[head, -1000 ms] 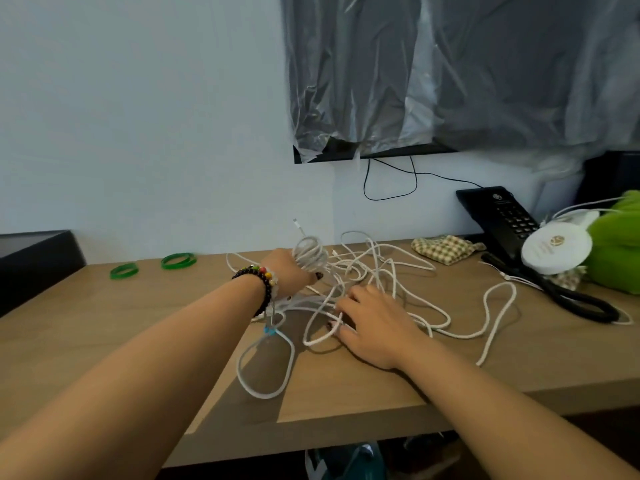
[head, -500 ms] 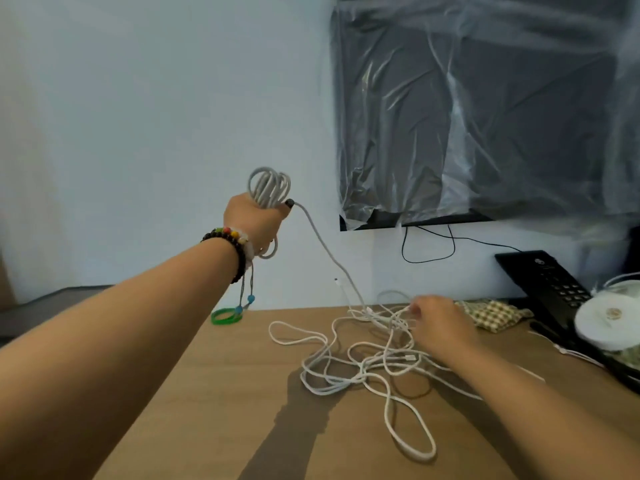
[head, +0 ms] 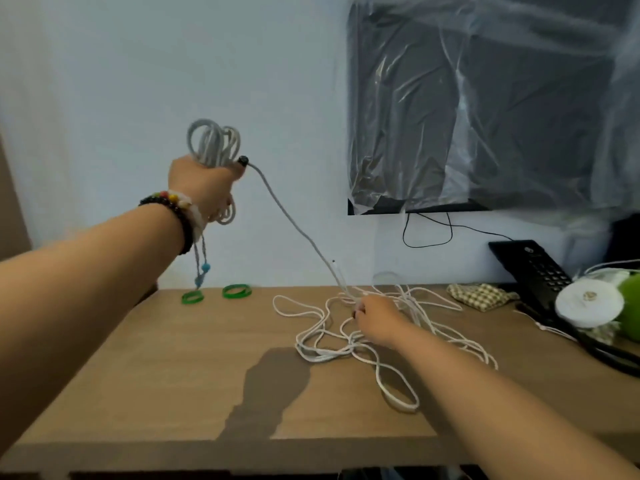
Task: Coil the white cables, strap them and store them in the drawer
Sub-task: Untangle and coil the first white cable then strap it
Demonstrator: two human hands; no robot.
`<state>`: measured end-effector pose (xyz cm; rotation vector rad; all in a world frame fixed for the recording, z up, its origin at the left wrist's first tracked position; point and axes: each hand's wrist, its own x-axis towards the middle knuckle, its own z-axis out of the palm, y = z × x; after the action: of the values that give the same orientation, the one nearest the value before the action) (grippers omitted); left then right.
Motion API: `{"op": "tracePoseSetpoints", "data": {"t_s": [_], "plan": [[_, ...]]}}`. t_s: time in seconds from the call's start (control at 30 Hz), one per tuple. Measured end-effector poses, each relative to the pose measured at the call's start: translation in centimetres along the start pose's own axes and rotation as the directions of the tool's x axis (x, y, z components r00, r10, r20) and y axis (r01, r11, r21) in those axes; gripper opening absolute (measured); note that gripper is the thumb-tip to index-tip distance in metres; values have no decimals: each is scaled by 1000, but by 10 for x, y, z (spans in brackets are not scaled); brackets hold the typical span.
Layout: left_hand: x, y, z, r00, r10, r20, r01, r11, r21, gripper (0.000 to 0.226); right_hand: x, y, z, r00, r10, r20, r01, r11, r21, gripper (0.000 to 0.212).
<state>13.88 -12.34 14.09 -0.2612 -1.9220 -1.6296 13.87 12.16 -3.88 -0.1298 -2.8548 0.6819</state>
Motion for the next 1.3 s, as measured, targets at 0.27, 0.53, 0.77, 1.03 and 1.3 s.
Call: {"op": "tracePoseSetpoints", "data": {"t_s": [0.27, 0.53, 0.77, 1.03, 1.3], "plan": [[-9, -34, -35, 984, -165, 62, 140, 946, 293, 31, 5, -1, -40, 993, 117, -5, -107, 924, 367, 30], [-41, -43, 4, 962, -189, 196, 156, 973, 172, 27, 16, -100, -150, 986, 3, -165, 114, 712, 693, 35], [-64, -26, 36, 942, -138, 307, 164, 985, -60, 21, -12, -157, -187, 970, -157, -188, 239, 441, 865, 43], [-89, -34, 62, 841, -190, 506, 213, 977, 12, 12, -35, -148, -183, 969, -163, -186, 198, 64, 978, 45], [-111, -46, 65, 809, -206, 551, 162, 979, 127, 4, -40, -70, -130, 966, 138, -216, 179, 244, 953, 18]]}}
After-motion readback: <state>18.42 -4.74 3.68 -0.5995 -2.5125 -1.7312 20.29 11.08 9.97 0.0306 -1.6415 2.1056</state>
